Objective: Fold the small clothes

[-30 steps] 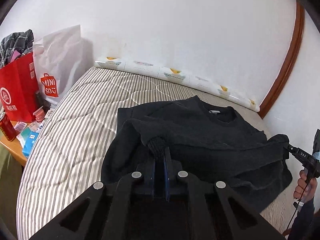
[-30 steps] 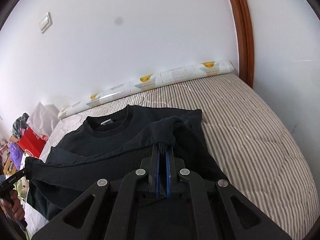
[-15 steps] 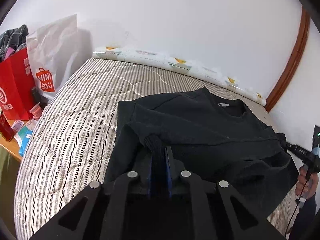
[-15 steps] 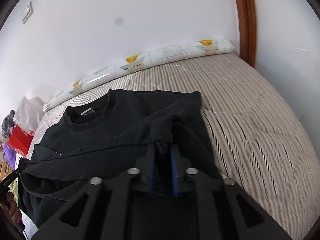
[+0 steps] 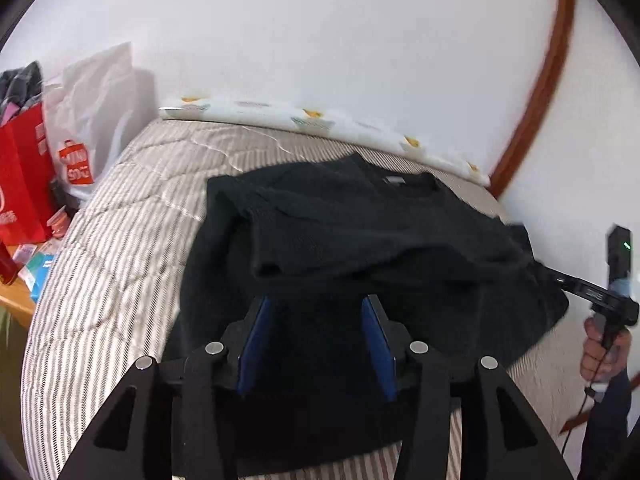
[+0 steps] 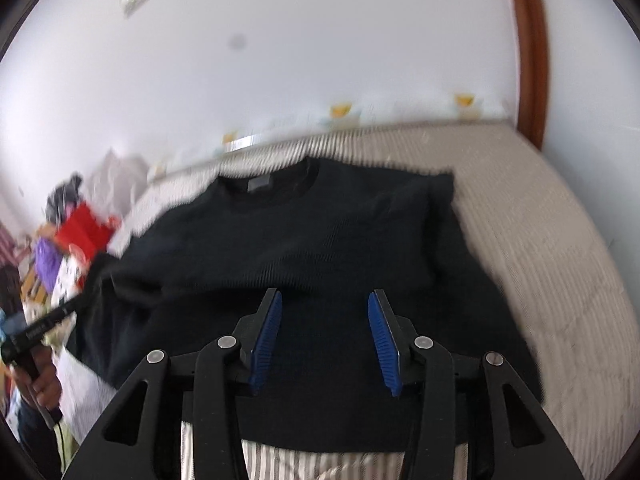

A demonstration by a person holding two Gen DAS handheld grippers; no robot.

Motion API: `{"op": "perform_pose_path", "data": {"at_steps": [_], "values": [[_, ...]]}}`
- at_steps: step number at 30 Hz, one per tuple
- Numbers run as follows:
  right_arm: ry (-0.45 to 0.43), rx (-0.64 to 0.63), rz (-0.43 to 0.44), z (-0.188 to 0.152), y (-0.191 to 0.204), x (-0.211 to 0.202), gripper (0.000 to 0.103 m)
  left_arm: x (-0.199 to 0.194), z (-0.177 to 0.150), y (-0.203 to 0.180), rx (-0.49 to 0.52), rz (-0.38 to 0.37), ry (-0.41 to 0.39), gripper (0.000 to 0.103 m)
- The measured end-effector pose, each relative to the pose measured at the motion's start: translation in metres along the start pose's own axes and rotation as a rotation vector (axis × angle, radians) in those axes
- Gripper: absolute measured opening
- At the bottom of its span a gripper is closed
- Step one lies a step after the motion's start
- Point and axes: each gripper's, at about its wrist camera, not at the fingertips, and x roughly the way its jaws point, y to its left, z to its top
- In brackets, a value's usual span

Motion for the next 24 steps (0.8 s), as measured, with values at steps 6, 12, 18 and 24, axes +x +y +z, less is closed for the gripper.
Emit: {"op": "perform_pose_path", "data": {"at_steps": [6, 12, 18, 24], "values": [[0.093, -0.017, -0.045, -0.011, 0.008, 0.041, 0.029, 0.024, 0.001, -0.002, 0.007, 0.019, 0.06, 0.045], [0.119, 0.042, -0.046, 0.013, 0.008, 0.069, 0.029, 0.055, 0.024, -0.017, 0.055, 0.098, 0.067, 0.046], [0.091, 0.018, -0.073, 0.04, 0.008, 0.089, 0.026, 0.073, 0.047, -0.008, 0.034, 0.114, 0.046, 0.046], [0.082, 0.051, -0.103, 0.074, -0.014, 0.11, 0.009, 0.095, 0.071, 0.02, -0.032, 0.185, 0.055, 0.046]]}}
